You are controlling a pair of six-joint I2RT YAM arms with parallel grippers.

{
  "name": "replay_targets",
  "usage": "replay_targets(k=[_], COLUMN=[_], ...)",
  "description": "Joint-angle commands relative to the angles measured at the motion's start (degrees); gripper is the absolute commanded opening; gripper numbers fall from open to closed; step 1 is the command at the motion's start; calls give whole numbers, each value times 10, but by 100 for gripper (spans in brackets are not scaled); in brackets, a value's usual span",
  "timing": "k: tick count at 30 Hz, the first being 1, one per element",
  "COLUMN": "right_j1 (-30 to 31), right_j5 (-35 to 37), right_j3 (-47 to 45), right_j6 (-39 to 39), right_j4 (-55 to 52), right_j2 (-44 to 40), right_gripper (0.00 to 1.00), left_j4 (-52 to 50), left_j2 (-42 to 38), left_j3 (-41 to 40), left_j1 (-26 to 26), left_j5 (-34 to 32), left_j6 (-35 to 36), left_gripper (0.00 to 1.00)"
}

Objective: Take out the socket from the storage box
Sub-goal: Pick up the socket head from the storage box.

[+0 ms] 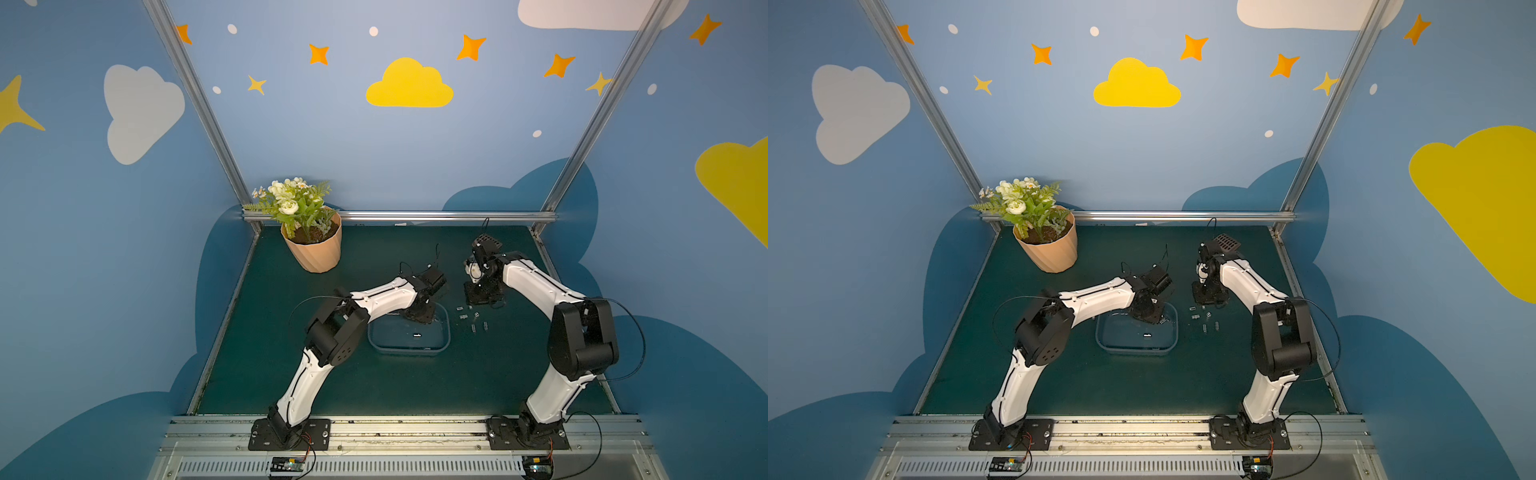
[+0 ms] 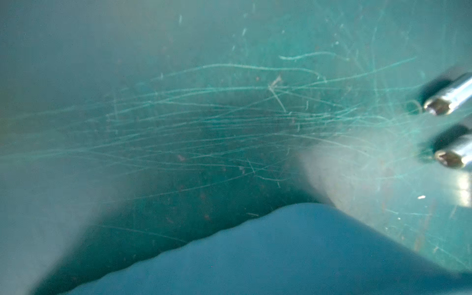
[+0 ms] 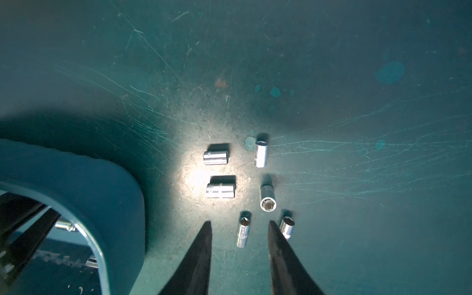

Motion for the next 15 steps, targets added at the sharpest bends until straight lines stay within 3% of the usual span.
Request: replay_targets(k=[1,7,15], right_j1=[-3,-3,-4], right_j5=[-6,-5,-6], right_j3=[-5,-7,-7], right_j6=[5,5,4], right_j4=[0,0,1], right_j2=[-16,-19,-18], right_gripper=[37,37,37], left_j4=[-9,-9,-36], left_j2=[25,-4,-101], left_j3=[-11,-22,-42], left_j1=[0,0,1], left_j5=[-11,-23,-59], left_j6=[5,2,6], left_gripper=[23,19,17])
